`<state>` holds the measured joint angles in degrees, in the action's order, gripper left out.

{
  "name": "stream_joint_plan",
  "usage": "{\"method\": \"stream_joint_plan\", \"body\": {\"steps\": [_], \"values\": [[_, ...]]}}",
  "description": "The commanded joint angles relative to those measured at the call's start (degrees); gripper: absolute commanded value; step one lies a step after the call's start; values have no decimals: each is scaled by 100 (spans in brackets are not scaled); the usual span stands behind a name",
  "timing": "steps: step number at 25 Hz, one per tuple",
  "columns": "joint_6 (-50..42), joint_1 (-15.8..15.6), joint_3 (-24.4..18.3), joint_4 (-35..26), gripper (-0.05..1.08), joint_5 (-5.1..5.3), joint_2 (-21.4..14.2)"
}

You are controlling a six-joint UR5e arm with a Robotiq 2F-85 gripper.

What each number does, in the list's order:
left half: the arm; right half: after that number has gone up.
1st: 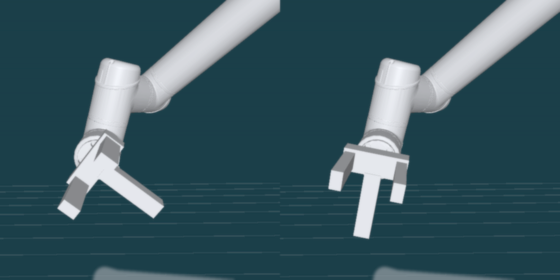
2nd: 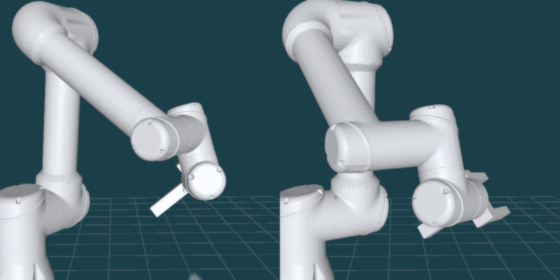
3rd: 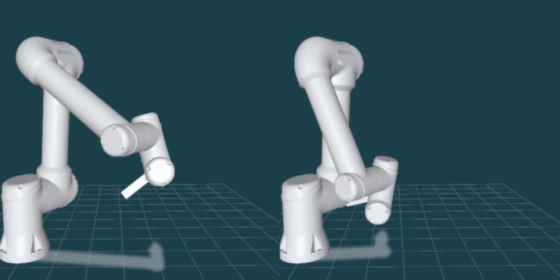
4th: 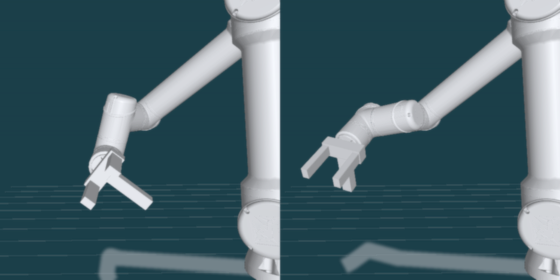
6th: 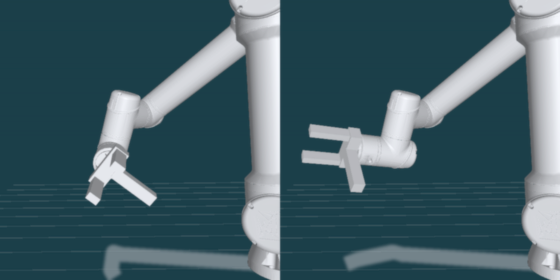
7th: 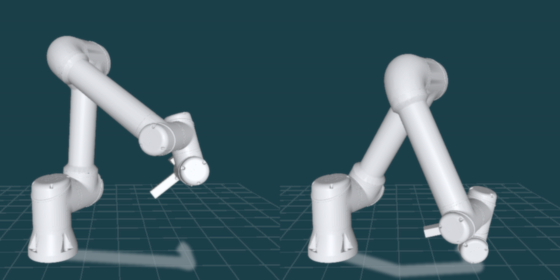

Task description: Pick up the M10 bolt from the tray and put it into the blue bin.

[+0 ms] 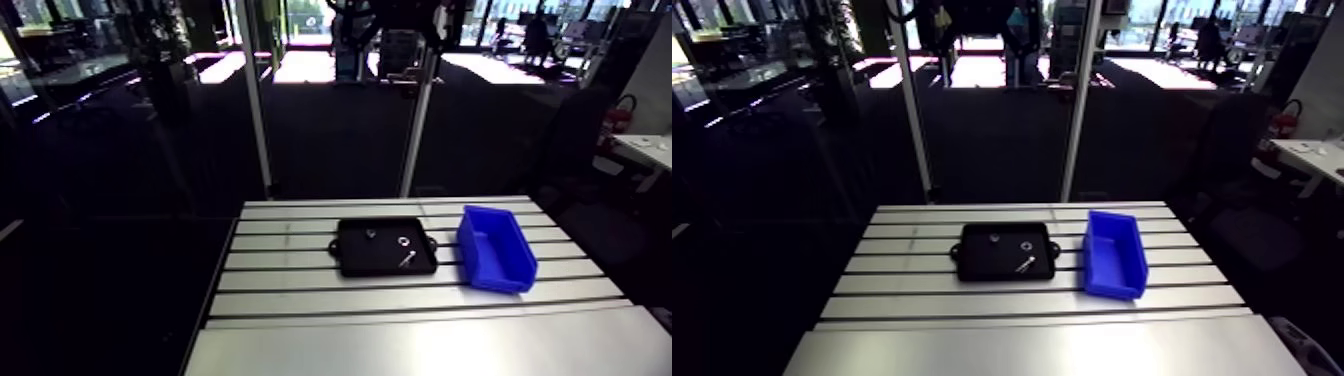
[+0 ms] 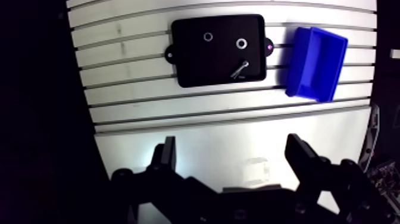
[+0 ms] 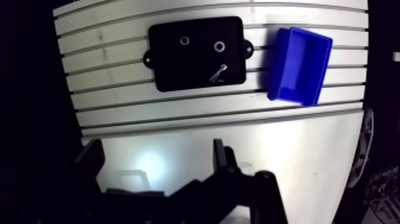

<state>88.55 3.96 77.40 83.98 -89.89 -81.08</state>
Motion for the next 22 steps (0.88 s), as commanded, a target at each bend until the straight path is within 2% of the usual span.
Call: {"method": "stream_joint_plan", "body": {"steps": [1, 11, 22], "values": [[0, -18, 51, 0, 1, 3, -17], [-9, -18, 86, 35, 1, 3, -17], [-1064, -1, 368, 70, 1, -68, 71]]}}
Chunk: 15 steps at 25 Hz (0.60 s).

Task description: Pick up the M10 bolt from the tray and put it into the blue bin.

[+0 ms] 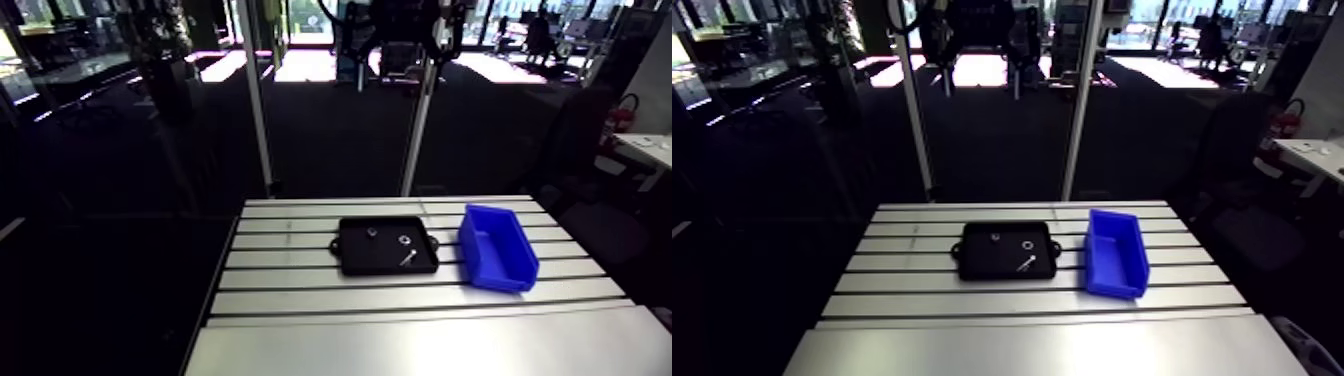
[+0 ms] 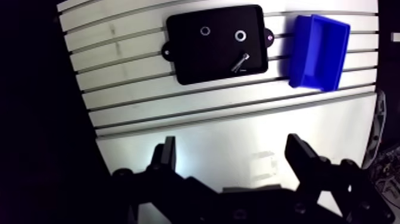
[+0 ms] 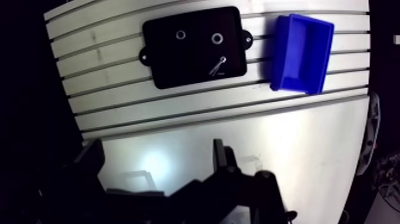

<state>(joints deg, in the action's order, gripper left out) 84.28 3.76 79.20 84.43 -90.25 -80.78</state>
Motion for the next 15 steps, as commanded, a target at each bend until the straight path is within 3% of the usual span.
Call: {"method": "stream_joint_plan", "body": {"steps": [1, 6, 15], "values": [[-804, 29, 196, 25, 1, -32, 49], [-1139, 64, 328, 192, 1, 30, 49], [-1420, 248, 794, 781, 1, 38, 32]]}}
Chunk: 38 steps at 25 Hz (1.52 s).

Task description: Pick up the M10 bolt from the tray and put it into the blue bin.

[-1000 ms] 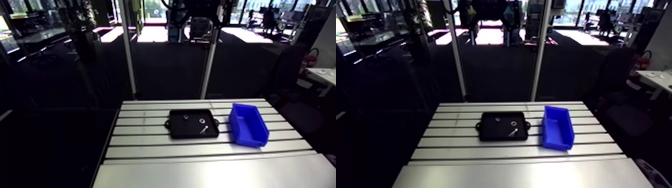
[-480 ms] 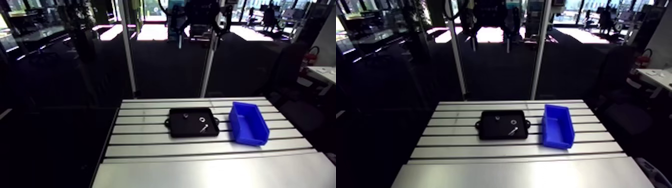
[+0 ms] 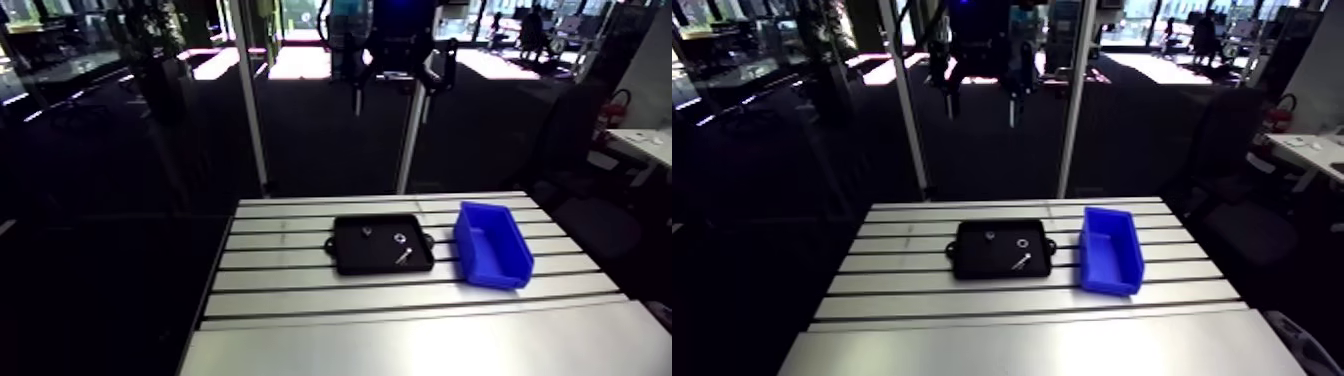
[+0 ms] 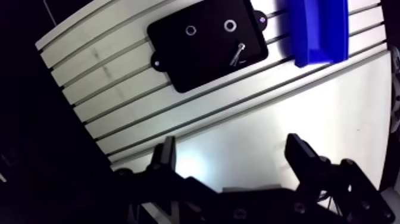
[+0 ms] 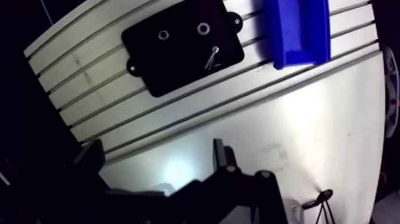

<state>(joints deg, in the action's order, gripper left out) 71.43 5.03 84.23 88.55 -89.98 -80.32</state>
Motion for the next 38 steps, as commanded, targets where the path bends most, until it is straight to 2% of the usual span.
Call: {"method": "stream_joint_plan", "body": {"steps": [1, 4, 12, 20, 23, 38], "values": [[-135, 139, 318, 404, 1, 11, -14], [-144, 165, 414, 422, 1, -7, -5], [-390, 297, 792, 984, 1, 2, -23], [-706, 473, 1170, 1072, 1, -24, -14], [-715, 508, 1355, 1468, 1, 2, -40], [-1190, 614, 2023, 2725, 1, -24, 30]]}}
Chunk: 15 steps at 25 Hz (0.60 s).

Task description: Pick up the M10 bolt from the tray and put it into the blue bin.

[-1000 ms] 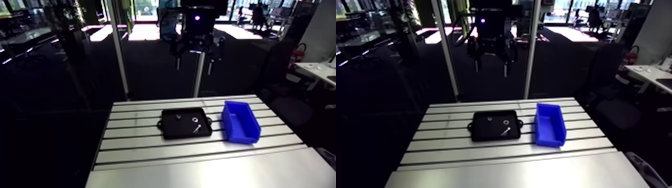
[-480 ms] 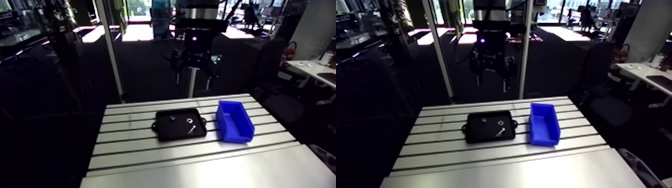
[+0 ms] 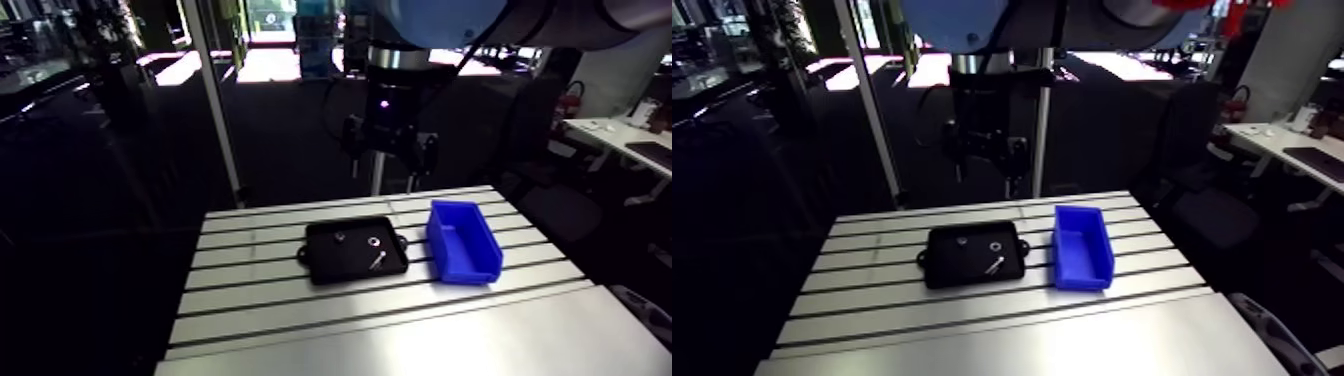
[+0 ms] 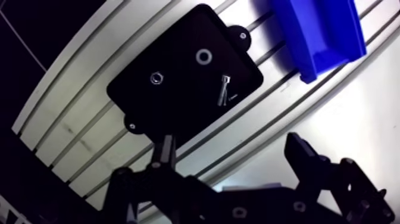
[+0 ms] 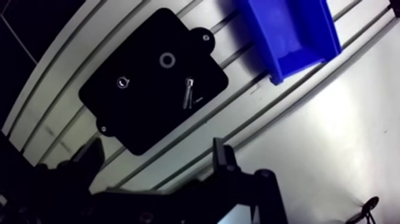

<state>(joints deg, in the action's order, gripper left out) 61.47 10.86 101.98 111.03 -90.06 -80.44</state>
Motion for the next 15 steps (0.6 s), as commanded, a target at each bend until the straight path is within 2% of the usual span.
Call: {"method": "stream_joint_plan", "body": {"steps": [1, 10, 15], "values": [[-229, 39, 283, 521, 1, -15, 104], [-519, 48, 468, 600, 1, -51, 306], [-536, 48, 661, 978, 1, -59, 341]]}}
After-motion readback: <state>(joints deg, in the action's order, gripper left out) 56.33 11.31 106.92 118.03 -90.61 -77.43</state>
